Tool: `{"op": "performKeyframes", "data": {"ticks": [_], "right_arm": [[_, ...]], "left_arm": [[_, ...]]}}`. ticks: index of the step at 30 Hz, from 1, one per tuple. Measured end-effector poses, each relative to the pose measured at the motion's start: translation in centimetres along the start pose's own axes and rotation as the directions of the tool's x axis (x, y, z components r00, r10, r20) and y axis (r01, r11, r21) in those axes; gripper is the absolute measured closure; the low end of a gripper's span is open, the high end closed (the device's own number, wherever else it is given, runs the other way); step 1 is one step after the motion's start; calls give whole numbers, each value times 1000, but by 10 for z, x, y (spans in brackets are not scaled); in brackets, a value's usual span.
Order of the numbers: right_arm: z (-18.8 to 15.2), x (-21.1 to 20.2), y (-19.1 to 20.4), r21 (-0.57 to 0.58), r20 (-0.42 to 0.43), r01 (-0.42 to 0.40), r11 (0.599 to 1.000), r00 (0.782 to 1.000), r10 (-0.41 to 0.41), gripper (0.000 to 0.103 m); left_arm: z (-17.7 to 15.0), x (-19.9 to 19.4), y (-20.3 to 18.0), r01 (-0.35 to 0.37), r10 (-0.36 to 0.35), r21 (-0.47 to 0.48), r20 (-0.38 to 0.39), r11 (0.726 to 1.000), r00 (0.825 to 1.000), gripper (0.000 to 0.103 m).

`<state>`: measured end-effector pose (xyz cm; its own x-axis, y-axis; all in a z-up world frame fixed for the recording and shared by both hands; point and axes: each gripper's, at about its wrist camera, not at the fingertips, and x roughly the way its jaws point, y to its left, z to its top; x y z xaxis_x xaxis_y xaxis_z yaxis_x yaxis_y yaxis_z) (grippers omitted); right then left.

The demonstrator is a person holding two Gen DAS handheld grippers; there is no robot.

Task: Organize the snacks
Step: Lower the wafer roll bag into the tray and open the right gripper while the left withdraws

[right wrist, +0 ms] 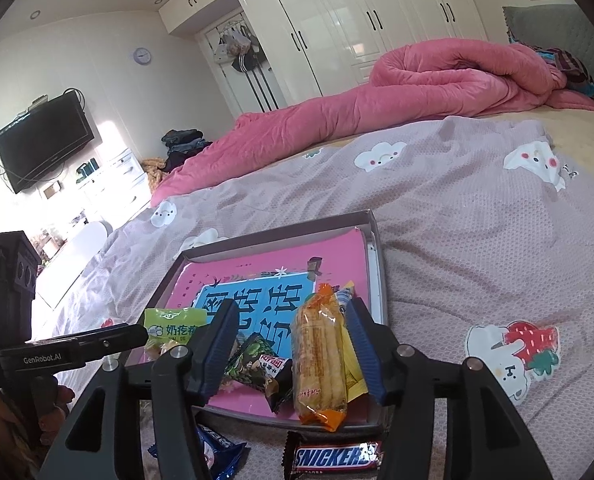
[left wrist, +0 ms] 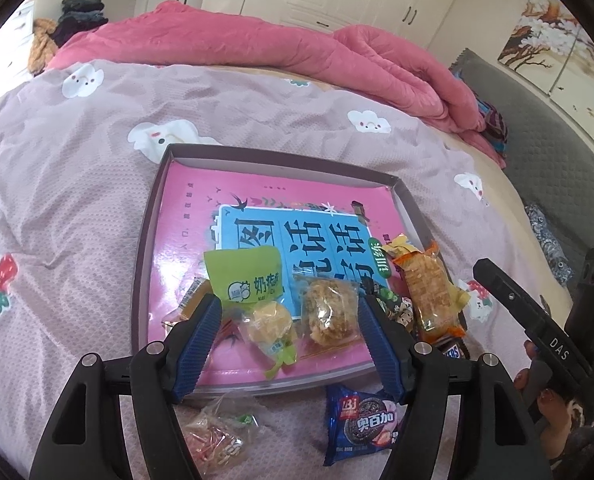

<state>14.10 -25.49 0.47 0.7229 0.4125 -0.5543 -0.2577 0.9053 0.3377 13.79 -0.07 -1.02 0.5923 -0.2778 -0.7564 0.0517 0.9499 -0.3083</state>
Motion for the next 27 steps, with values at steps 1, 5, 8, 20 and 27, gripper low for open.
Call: {"op": "performKeyframes", "data": {"ticks": [1,5,8,20,27], "right_arm": [[0,-1,0,0,0,0,1000,1000,0,48],[0,0,0,-2,0,2,1000,1000,-2,46],[-1,-1,1,-4,-1,2,1000,1000,-2,44],[-2,-16,12,-47,31,-7,999,999,9,39],[-7,-21,19,-54,26,-9,998,1000,11,38]], "left_arm": [[0,-1,0,0,0,2,0,1000,1000,30],[-2,-4,0,-1,1,11,1,1000,1000,30],[-3,-5,1,1,-1,9,-3,1000,1000,25],[-9,-12,4,1,-1,20,-8,1000,1000,24],[-13,-20,8,-8,8,14,-4,1000,1000,24]]}}
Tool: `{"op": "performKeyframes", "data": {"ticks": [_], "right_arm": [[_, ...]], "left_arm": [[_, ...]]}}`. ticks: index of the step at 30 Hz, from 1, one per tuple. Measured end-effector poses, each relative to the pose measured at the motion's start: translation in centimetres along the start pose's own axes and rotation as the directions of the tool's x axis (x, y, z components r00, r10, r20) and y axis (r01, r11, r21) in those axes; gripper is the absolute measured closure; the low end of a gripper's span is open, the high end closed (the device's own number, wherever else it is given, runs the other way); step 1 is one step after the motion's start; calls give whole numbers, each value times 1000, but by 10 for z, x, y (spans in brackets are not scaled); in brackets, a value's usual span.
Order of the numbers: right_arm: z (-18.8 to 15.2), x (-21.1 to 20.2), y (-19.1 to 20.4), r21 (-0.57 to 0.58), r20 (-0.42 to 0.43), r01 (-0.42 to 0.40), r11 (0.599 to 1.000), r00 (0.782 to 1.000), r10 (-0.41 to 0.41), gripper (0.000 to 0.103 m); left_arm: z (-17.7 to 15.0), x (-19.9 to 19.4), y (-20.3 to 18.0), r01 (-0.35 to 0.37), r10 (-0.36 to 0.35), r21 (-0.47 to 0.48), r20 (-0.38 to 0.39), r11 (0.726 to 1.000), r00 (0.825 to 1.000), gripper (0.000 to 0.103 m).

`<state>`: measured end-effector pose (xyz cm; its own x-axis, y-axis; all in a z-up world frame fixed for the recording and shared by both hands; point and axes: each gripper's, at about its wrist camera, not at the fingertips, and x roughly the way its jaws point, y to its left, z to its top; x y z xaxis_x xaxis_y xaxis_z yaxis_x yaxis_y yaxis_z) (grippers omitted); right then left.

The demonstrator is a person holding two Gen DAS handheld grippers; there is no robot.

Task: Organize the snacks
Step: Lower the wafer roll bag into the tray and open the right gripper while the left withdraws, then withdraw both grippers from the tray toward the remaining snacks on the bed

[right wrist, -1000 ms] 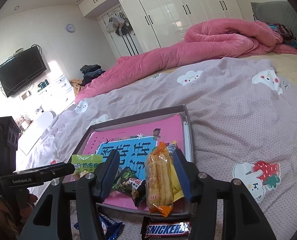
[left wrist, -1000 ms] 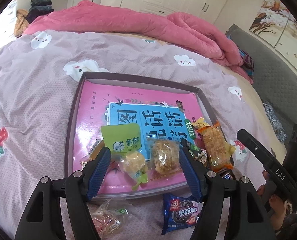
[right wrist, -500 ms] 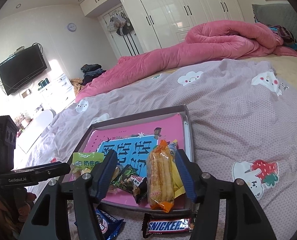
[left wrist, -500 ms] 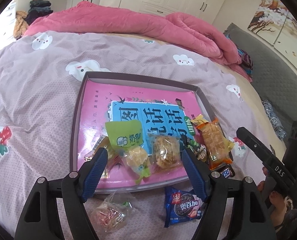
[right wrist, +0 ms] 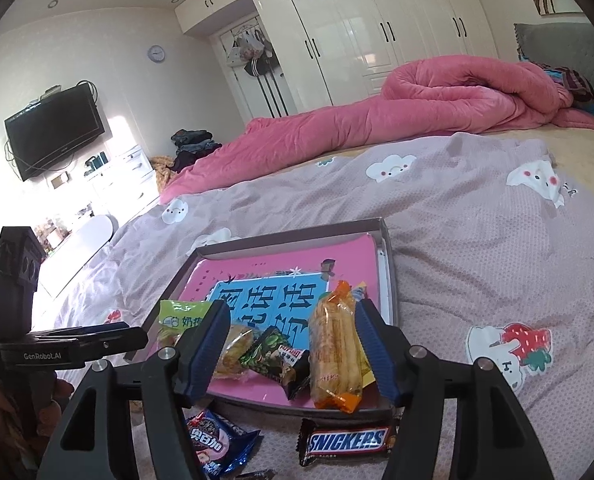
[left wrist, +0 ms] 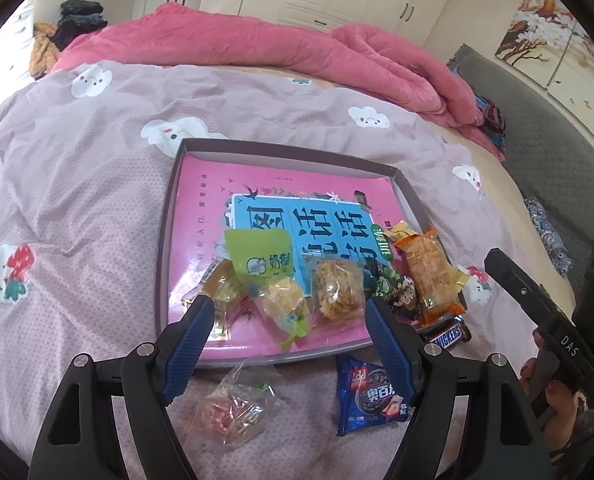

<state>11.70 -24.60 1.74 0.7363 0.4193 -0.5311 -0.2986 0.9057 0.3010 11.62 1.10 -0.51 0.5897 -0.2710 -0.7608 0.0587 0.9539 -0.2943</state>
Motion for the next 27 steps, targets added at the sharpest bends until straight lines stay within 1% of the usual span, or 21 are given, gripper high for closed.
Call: {"op": "performKeyframes", "data": {"ticks": [6,27], "right_arm": [[-2,-6,5,-10,5,5,1000,1000,-5,34],[-19,-14,15,-16,-38,18,1000,999,-18,32]], "left_arm": [[-4,-7,3,-19,19,15,4,1000,1000,24],[-27,-21,15,-26,27,29,-28,999,999,24]]}}
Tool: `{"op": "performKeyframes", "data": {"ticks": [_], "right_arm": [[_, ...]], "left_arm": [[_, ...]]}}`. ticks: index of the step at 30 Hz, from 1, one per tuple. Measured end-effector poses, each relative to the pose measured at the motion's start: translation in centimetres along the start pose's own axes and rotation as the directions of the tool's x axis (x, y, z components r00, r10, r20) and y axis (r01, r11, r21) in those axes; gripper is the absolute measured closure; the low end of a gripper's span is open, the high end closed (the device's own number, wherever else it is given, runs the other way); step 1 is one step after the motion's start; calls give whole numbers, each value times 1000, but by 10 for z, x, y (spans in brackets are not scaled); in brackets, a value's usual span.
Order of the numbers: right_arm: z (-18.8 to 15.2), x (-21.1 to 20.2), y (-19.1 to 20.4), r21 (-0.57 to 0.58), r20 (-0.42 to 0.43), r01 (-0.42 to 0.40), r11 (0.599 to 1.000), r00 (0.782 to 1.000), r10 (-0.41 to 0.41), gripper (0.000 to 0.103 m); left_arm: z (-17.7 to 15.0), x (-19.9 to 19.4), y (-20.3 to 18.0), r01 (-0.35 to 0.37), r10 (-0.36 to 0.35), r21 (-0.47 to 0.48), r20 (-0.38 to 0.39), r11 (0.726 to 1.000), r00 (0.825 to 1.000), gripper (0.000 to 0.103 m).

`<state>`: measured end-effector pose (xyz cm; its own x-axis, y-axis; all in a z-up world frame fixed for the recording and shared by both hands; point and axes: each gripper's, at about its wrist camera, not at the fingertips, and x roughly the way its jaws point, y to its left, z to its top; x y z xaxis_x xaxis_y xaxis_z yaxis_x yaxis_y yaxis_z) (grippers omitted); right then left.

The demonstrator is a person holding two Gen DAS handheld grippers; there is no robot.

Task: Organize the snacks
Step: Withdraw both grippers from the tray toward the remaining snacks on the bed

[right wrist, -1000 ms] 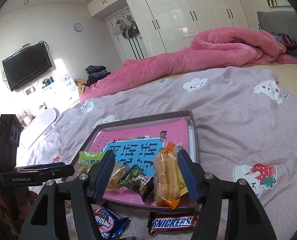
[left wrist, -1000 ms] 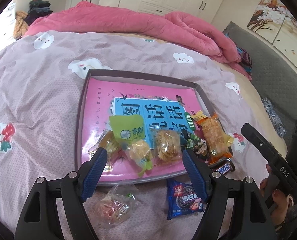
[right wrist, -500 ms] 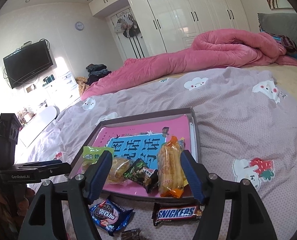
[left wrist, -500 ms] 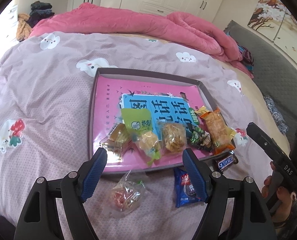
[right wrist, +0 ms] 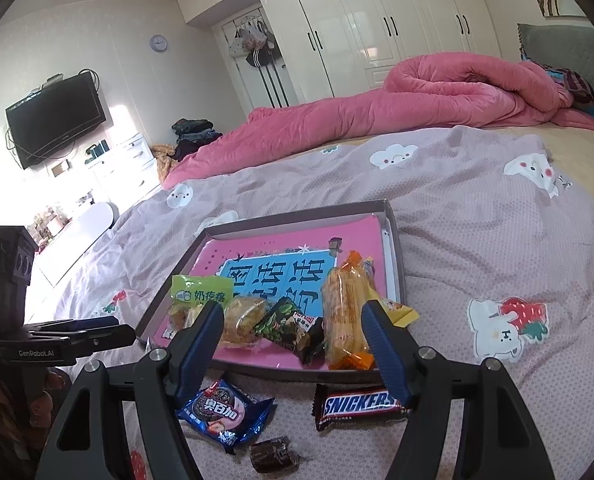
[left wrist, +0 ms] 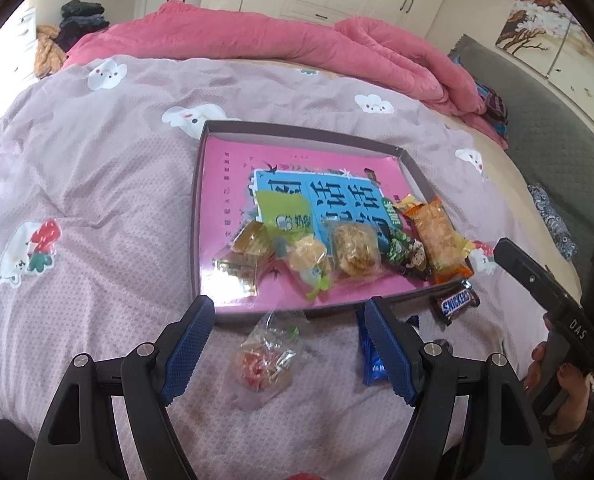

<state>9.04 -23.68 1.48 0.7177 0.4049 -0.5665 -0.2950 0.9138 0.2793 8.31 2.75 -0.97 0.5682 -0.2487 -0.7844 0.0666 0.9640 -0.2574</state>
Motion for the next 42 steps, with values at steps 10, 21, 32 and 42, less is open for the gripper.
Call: {"op": "performKeyframes", "data": {"ticks": [10,21,32,42], "right_arm": [[-7,-4,-1,20,-33,3,1000,999,-2,32],[-15,-5,5,14,-76,-2,1000,997,3,32],[-34,3,8,34,-187,6,999,982,0,32],[-52,13,19,-32,-294,37,999,955,-44,32]], "left_arm": [[-15,0,3,10,-10,17,-45,1000,999,23],[-26,7,6,-1,3,27,-86,1000,996,22],[-30,15,11,-12,15,24,-111,1000,994,22],[-33,19,13,-11,14,21,-120,1000,993,22]]}}
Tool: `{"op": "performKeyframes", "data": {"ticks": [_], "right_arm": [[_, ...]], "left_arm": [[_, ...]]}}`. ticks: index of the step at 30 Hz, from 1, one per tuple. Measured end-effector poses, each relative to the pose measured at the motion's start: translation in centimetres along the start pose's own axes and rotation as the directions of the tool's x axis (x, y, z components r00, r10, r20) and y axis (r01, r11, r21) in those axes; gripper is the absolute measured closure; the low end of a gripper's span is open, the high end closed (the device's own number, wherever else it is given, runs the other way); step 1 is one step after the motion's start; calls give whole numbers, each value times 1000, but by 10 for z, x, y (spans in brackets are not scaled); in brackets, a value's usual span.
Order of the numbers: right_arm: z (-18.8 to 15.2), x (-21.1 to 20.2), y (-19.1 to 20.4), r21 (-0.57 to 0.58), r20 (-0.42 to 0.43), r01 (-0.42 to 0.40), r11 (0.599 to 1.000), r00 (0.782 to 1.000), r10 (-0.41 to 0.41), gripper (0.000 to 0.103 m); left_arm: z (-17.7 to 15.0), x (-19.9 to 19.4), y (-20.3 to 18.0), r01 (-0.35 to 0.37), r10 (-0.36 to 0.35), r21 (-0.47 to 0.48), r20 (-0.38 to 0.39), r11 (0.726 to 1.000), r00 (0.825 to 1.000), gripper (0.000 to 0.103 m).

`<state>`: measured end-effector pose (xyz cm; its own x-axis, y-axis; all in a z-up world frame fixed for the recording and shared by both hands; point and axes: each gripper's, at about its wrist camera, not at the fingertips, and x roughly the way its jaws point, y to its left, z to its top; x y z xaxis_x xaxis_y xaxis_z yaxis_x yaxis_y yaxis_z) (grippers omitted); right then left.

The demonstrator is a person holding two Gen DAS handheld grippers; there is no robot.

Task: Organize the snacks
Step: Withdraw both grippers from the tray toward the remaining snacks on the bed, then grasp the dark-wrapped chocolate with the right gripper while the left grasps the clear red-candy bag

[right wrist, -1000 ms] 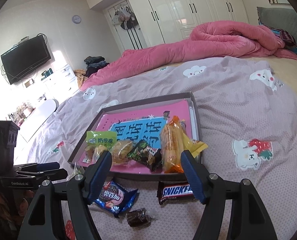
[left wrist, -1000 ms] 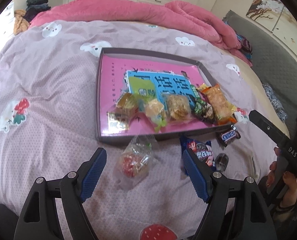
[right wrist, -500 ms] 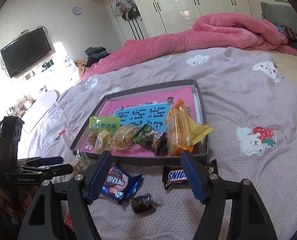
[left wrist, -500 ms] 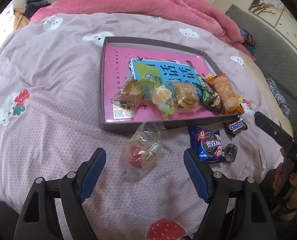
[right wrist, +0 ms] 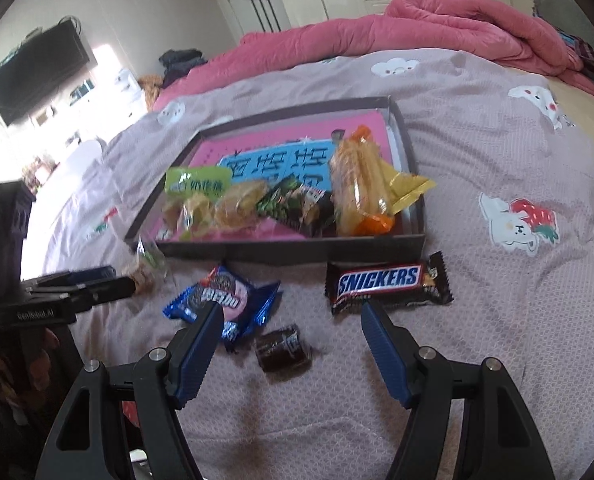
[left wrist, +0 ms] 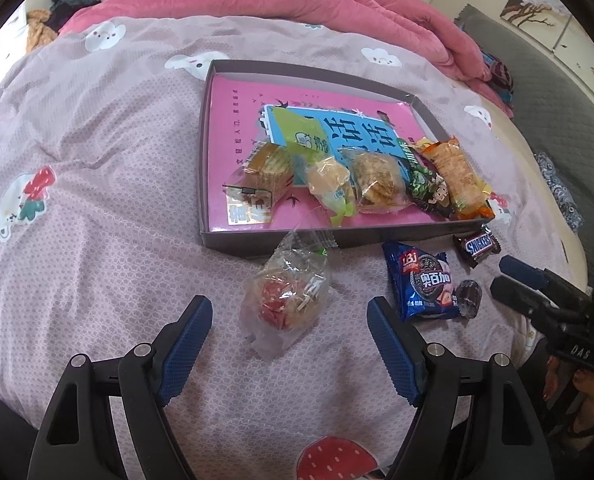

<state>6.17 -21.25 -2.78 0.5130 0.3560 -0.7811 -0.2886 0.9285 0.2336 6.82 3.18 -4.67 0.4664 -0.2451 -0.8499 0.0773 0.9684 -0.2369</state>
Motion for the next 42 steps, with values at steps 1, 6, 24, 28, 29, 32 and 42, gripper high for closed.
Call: {"op": "performKeyframes", "data": {"ticks": [1,6,24,28,29,32,42], "right_arm": [[-1,1,3,-13,-9,4,1000,1000,-4,32],[-6,14,4,-35,-73,27,999,997,-30,32],[-12,28,2,-45,-126,12,999,992,-18,48],[-12,31,5,-62,-132,4,998,991,-12,53],[-12,32,6,-66,-133,3,998,991,-11,55],[-11,36,8,-77,-137,-2,997,991,-8,59],[-8,37,10,-79,-125,-23,997,992,12,65]], "left_arm": [[0,0,0,0,0,0,0,1000,1000,22],[-1,1,1,3,-3,-5,-4,1000,1000,22],[-1,8,0,14,-14,-6,-10,1000,1000,22],[-1,10,-1,12,-12,0,-8,1000,1000,22],[-1,11,-2,10,-10,2,-7,1000,1000,22],[0,12,-3,10,-10,6,-4,1000,1000,22],[0,17,-3,21,-21,2,4,1000,1000,24]]}}
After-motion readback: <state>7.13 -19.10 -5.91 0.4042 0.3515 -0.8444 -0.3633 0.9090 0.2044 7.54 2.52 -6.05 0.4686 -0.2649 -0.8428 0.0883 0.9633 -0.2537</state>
